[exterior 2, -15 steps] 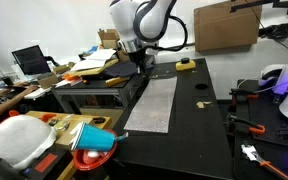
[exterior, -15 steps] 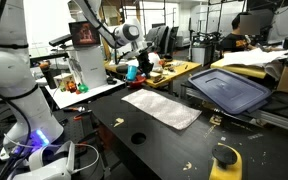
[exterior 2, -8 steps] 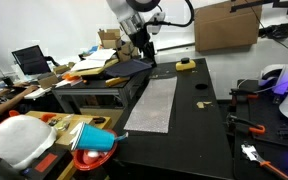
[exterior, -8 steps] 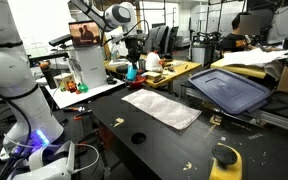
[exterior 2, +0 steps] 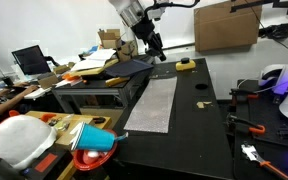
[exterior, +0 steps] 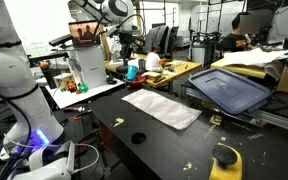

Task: Unfold the white cloth

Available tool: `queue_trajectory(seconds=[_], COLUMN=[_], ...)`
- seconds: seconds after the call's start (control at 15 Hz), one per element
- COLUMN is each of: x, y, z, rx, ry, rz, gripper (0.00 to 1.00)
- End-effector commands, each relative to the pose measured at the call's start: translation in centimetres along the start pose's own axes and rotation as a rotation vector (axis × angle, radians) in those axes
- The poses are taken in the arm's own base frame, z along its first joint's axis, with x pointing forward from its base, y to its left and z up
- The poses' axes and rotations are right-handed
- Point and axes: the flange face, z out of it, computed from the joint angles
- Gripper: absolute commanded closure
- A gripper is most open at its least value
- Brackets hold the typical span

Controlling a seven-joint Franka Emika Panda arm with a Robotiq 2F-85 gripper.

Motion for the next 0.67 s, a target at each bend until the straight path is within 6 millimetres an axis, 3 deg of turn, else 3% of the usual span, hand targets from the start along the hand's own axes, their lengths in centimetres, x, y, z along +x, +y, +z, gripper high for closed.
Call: queue_trajectory(seconds=[0.0, 0.33, 0.6], x=[-0.2, 0.0, 0.1], y=[-0.2, 1.6, 4.5], z=[-0.4, -1.0, -3.6], rx=[0.021, -0.003, -0.012], ry=[-0.102, -0.170, -0.138], rz=[0.020, 0.048, 0.097], gripper=[1.00, 1.00, 1.00])
